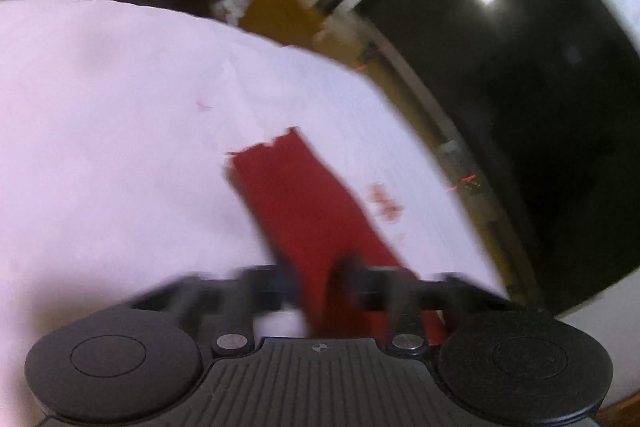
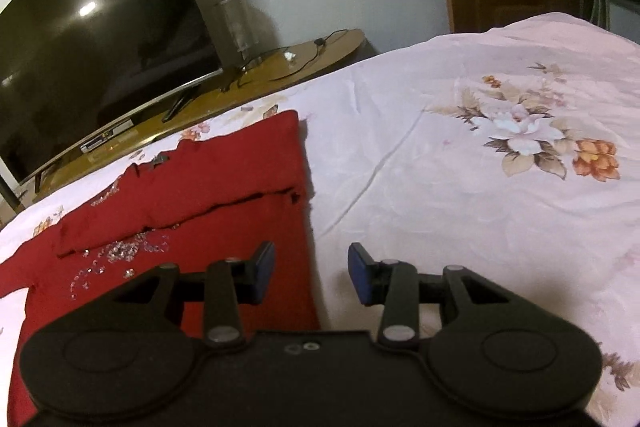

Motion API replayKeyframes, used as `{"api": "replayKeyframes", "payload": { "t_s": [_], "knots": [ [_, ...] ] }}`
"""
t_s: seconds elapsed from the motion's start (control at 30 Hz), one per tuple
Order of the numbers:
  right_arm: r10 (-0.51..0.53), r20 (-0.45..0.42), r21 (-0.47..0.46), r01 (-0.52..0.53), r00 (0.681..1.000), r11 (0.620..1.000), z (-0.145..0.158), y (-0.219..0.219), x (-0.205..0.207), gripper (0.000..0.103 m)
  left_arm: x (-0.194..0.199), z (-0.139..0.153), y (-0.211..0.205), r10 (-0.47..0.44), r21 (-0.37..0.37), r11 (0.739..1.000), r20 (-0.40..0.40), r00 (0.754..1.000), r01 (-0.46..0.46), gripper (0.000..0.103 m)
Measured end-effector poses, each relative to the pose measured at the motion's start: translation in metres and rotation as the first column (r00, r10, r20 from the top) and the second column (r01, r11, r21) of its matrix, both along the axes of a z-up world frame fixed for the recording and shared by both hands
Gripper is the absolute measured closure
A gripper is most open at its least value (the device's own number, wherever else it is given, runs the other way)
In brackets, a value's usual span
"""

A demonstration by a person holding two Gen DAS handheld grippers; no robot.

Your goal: Fold small clothes

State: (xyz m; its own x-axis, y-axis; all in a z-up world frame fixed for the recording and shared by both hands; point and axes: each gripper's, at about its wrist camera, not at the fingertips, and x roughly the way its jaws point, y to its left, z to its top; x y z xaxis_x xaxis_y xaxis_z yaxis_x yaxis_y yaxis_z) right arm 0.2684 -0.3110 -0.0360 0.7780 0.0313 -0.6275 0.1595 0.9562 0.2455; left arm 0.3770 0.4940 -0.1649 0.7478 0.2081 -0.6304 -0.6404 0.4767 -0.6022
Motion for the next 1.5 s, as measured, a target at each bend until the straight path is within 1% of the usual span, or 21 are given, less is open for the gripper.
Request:
{"api": "replayKeyframes", "payload": {
  "t_s": [0.07, 0.17, 0.23, 0.3, 0.37, 0.5, 0.67, 0.77, 0.8, 0.83, 0.87, 0.9, 0.93, 0.97, 1.0, 1.03, 1.1, 1.17, 1.23, 1.3, 1.5],
  "knots": [
    [-0.009, 0.003, 0.004, 0.009, 1.000, 1.000, 0.003, -0.001, -0.004, 0.063, 0.006, 0.010, -0.003, -0.015, 0.026, 1.000, -0.007, 1.000, 0.015, 0.099],
    [-0.013, 0.013, 0.004, 0.013, 1.000, 1.000, 0.007, -0.002, -0.009, 0.063, 0.027, 0.044, -0.046, -0.139, 0.145, 0.981, 0.064, 0.988, 0.129, 0.099],
    [-0.019, 0.018, 0.012, 0.019, 1.000, 1.000, 0.007, -0.004, -0.011, 0.063, 0.050, 0.066, -0.088, -0.254, 0.215, 0.950, 0.100, 0.962, 0.228, 0.099],
    [-0.025, 0.021, 0.023, 0.024, 0.999, 0.999, 0.005, -0.008, -0.010, 0.063, 0.077, 0.093, -0.149, -0.383, 0.299, 0.893, 0.110, 0.917, 0.337, 0.099],
    [-0.022, 0.023, 0.036, 0.021, 0.999, 0.999, 0.002, -0.012, -0.008, 0.063, 0.099, 0.114, -0.219, -0.505, 0.367, 0.823, 0.126, 0.854, 0.433, 0.099],
    [-0.015, 0.019, 0.066, 0.013, 1.000, 0.998, -0.007, -0.022, 0.000, 0.063, 0.132, 0.128, -0.368, -0.690, 0.456, 0.661, 0.054, 0.722, 0.597, 0.099],
    [-0.063, 0.041, 0.115, 0.058, 0.997, 0.992, -0.008, -0.051, 0.002, 0.063, 0.158, 0.091, -0.535, -0.827, 0.485, 0.447, -0.096, 0.554, 0.752, 0.099],
    [-0.089, 0.039, 0.121, 0.084, 0.995, 0.989, -0.009, -0.074, -0.001, 0.062, 0.168, 0.053, -0.600, -0.855, 0.471, 0.317, -0.233, 0.463, 0.823, 0.098],
    [-0.095, 0.033, 0.120, 0.091, 0.995, 0.989, -0.011, -0.082, -0.002, 0.062, 0.171, 0.039, -0.614, -0.860, 0.446, 0.267, -0.289, 0.420, 0.854, 0.098],
    [-0.097, 0.029, 0.124, 0.093, 0.995, 0.988, -0.012, -0.088, -0.002, 0.062, 0.168, 0.039, -0.627, -0.850, 0.491, 0.244, -0.307, 0.428, 0.836, 0.096],
    [-0.096, 0.025, 0.136, 0.092, 0.995, 0.986, -0.014, -0.094, 0.000, 0.060, 0.161, 0.042, -0.637, -0.844, 0.535, 0.202, -0.329, 0.423, 0.820, 0.070],
    [-0.094, 0.025, 0.149, 0.089, 0.995, 0.985, -0.015, -0.099, 0.001, 0.058, 0.161, 0.046, -0.638, -0.859, 0.536, 0.176, -0.327, 0.395, 0.826, 0.053],
    [-0.090, 0.029, 0.166, 0.084, 0.995, 0.982, -0.016, -0.102, 0.004, 0.057, 0.157, 0.053, -0.629, -0.872, 0.547, 0.189, -0.288, 0.396, 0.815, 0.036],
    [-0.083, 0.037, 0.186, 0.074, 0.996, 0.980, -0.017, -0.103, 0.009, 0.056, 0.145, 0.062, -0.617, -0.874, 0.580, 0.233, -0.226, 0.429, 0.781, 0.036],
    [-0.073, 0.045, 0.203, 0.062, 0.996, 0.977, -0.017, -0.102, 0.015, 0.056, 0.145, 0.069, -0.595, -0.867, 0.589, 0.257, -0.210, 0.453, 0.766, 0.036],
    [-0.059, 0.054, 0.223, 0.046, 0.997, 0.974, -0.017, -0.099, 0.023, 0.056, 0.136, 0.073, -0.575, -0.846, 0.590, 0.289, -0.211, 0.490, 0.753, 0.036],
    [-0.011, 0.075, 0.273, -0.010, 0.997, 0.962, -0.017, -0.087, 0.044, 0.056, 0.115, 0.080, -0.529, -0.790, 0.597, 0.381, -0.187, 0.584, 0.706, 0.036],
    [0.065, 0.089, 0.333, -0.091, 0.994, 0.939, -0.019, -0.066, 0.076, 0.057, 0.099, 0.077, -0.481, -0.694, 0.616, 0.445, -0.222, 0.685, 0.651, 0.054],
    [0.129, 0.094, 0.401, -0.157, 0.987, 0.903, -0.024, -0.046, 0.107, 0.057, 0.084, 0.069, -0.439, -0.610, 0.607, 0.500, -0.260, 0.748, 0.618, 0.057],
    [0.174, 0.084, 0.438, -0.193, 0.981, 0.878, -0.032, -0.024, 0.136, 0.058, 0.081, 0.059, -0.405, -0.544, 0.582, 0.541, -0.308, 0.780, 0.607, 0.057],
    [0.202, -0.036, 0.482, -0.160, 0.979, 0.861, -0.066, 0.017, 0.197, 0.060, 0.072, 0.034, -0.362, -0.529, 0.543, 0.545, -0.369, 0.764, 0.639, 0.059]
  ]
}}
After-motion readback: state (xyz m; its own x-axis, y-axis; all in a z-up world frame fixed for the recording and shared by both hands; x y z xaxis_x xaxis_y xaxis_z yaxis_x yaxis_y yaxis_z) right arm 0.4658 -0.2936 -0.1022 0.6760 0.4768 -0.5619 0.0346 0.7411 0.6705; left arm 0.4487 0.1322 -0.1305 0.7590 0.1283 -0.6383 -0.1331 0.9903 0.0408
